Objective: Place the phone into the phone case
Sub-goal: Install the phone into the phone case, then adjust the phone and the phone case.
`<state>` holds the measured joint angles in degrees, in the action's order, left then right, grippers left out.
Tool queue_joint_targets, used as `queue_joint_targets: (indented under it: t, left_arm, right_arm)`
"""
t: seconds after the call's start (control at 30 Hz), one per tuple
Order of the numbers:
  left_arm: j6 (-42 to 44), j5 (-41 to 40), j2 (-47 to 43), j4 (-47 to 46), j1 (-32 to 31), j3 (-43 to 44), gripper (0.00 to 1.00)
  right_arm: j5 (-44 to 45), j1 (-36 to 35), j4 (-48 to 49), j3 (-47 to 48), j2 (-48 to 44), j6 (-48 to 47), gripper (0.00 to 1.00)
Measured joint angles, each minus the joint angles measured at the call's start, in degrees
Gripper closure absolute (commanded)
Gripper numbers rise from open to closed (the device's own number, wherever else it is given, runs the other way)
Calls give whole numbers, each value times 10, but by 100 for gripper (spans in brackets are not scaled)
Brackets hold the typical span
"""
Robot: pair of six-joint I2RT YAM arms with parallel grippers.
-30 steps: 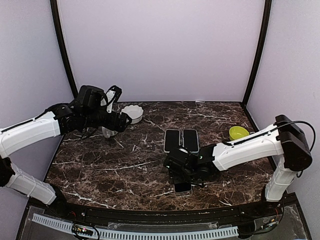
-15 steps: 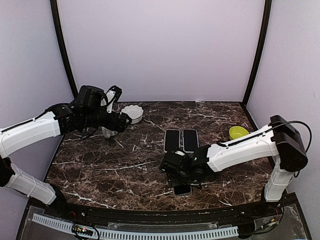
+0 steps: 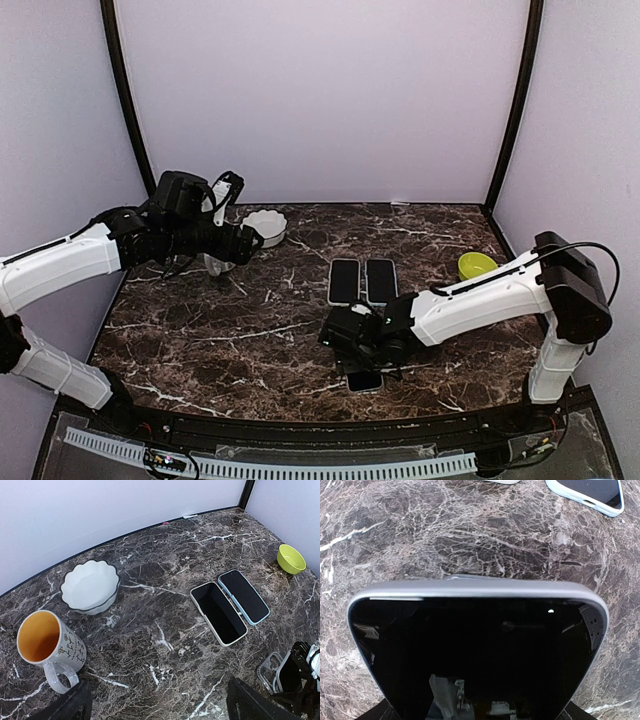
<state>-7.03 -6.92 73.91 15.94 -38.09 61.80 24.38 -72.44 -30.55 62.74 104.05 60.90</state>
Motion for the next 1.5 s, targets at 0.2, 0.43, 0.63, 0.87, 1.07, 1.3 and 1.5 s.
queue_joint_targets:
  t: [0.2,0.43,0.63,0.87,1.07,1.3,1.5]
  left_arm:
    - [2,0,0,0,0,0,4]
    - [3,0,0,0,0,0,4]
    - [3,0,0,0,0,0,4]
    - [4,0,0,0,0,0,4]
    - [4,0,0,0,0,0,5]
    - [5,48,1,0,0,-1,28]
    - [-53,117,53,17,-32,2,39]
  right_arm:
    - [3,0,-20,14,11,12,40]
    - [9,0,-51,36,26,24,19]
    - [27,0,-73,40,34,32,15]
    - [36,0,-82,41,34,35,17]
    - [43,0,-103,67,34,23,11]
    - [5,8,-58,54,-37,-66,15]
    - [-39,67,-16,-33,-167,-88,29]
